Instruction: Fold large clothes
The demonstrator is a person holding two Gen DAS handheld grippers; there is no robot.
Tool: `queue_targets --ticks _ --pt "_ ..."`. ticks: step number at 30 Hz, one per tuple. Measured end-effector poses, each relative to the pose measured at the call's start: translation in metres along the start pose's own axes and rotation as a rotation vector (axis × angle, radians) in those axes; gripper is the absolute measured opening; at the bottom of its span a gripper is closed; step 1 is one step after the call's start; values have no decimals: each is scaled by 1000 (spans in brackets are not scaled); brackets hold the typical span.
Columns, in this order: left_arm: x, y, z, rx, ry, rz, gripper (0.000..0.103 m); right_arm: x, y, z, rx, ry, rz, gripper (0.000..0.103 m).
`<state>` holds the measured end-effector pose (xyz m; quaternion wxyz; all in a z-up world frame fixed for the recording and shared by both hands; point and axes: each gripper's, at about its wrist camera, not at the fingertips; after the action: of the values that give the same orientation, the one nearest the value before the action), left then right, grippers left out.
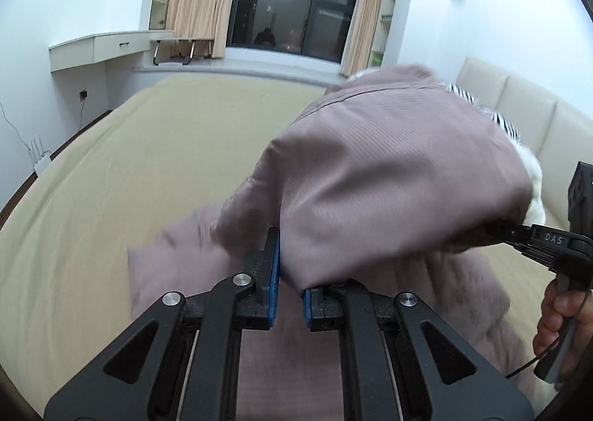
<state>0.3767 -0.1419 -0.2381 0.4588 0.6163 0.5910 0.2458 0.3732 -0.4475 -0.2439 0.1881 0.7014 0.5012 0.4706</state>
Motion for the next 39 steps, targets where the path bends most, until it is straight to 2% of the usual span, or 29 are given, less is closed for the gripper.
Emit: queue_targets --ticks 2,4,7,8,9,10,13,15,16,18,20,21,23,24,25,27,28,30,32,34,36,39 --pt "-3 -27 -12 51 -7 6 10 -11 -33 -9 39 -12 28 11" --pt "-6 -54 -23 142 -18 11 10 -23 -67 -12 103 -31 82 11" --pt "-4 -85 -53 211 -10 -30 10 -30 -95 -31 139 -58 111 13" --pt "-2 -88 -61 213 -4 -42 10 -31 -98 -38 149 -77 112 17" --pt "0 -91 -72 205 5 -55 10 -32 -98 -46 156 -97 114 32" --pt "3 -86 -82 183 8 -81 10 -31 -96 -55 150 -102 117 45" --pt "8 -42 -88 102 -17 -105 10 -12 -70 -79 67 -96 34 46" --pt "4 -2 -85 42 -69 -81 10 12 -47 -80 27 -63 -35 46" --pt "-10 12 -79 15 -96 -42 10 25 -37 -76 15 -44 -71 45" --pt "-29 27 -64 8 -127 -17 10 48 -21 -65 -7 -12 -129 42" --pt "-42 33 -29 58 -124 11 10 63 -14 -48 -7 1 -168 37" --pt "-46 32 -11 83 -100 37 10 68 -14 -35 10 1 -180 37" --pt "-43 21 35 181 -24 73 10 71 -24 -8 81 -14 -202 37" --pt "-36 29 58 249 -11 58 10 68 -33 11 137 -49 -213 37" --pt "-23 13 77 313 -1 17 10 62 -46 27 197 -83 -213 36" --pt "-8 -11 87 334 5 13 10 43 -77 58 333 -125 -212 25" --pt "-6 -18 88 336 -2 26 10 37 -88 62 334 -113 -219 23" --pt "-6 -20 84 325 -13 36 10 34 -92 57 312 -94 -242 23" --pt "1 -15 73 301 -28 -14 10 35 -81 47 321 -82 -203 23" --pt "4 0 50 214 -36 -56 10 39 -59 24 239 -69 -183 23" --pt "-4 17 26 147 -54 -57 10 46 -34 7 147 -52 -180 23" --pt "-19 41 18 74 -105 -37 10 58 -4 9 87 -28 -179 23"
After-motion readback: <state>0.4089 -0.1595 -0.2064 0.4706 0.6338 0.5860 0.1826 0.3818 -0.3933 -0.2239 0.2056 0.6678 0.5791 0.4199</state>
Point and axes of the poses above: each gripper's, at about its wrist camera, not at the fingertips, and z roughly the way its jaws point, x to its left, y to its top, and after that the axes turned 5 degrees about -x, right-handed
